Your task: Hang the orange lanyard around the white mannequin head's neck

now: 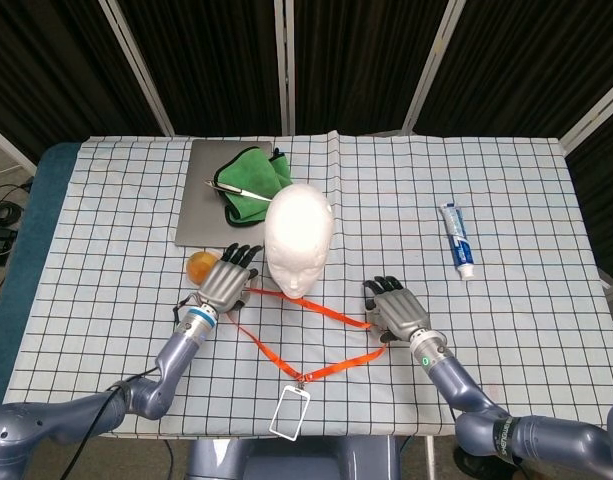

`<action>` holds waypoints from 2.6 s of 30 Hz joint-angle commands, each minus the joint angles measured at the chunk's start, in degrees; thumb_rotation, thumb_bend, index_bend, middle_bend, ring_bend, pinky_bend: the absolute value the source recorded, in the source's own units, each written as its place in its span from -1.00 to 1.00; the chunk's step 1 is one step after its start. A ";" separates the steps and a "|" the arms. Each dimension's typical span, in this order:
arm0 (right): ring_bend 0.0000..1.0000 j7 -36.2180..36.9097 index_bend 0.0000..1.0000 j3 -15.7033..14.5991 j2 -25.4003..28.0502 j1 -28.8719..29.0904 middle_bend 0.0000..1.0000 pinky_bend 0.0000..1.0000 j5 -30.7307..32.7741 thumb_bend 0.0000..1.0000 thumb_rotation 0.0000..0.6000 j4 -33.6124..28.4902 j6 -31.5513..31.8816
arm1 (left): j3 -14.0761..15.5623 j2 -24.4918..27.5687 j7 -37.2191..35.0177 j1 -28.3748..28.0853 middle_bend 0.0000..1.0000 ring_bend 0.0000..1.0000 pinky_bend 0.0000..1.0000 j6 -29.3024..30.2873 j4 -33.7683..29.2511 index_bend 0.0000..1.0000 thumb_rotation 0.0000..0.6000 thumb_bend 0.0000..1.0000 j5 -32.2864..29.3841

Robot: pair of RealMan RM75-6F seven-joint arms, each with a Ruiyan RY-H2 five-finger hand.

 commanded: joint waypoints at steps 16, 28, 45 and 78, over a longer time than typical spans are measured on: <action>-1.00 3.73 0.48 -0.56 0.90 -1.50 -0.77 -1.00 -6.99 0.01 1.00 -1.13 2.03 | 1.73 1.42 -2.80 1.26 -1.00 -1.00 -1.00 5.53 -3.02 0.44 1.00 -0.02 4.47; -1.00 12.55 0.48 -3.48 4.14 -4.36 -0.73 -1.00 -28.87 0.01 1.00 -1.29 11.63 | 6.11 10.54 -6.22 5.91 -1.00 -1.00 -1.00 16.34 -16.51 0.47 1.00 -0.02 14.62; -1.00 20.24 0.49 2.04 11.14 -4.67 -0.65 -1.00 -35.93 0.01 1.00 -9.63 20.26 | 2.23 23.48 -6.40 12.54 -1.00 -1.00 -1.00 25.82 -37.74 0.47 1.00 -0.02 12.55; -1.00 16.25 0.49 20.48 12.99 3.61 -0.64 -1.00 -1.38 0.01 1.00 -14.25 11.38 | -15.20 29.22 3.87 -1.19 -1.00 -1.00 -1.00 14.97 -41.42 0.48 1.00 -0.02 -18.63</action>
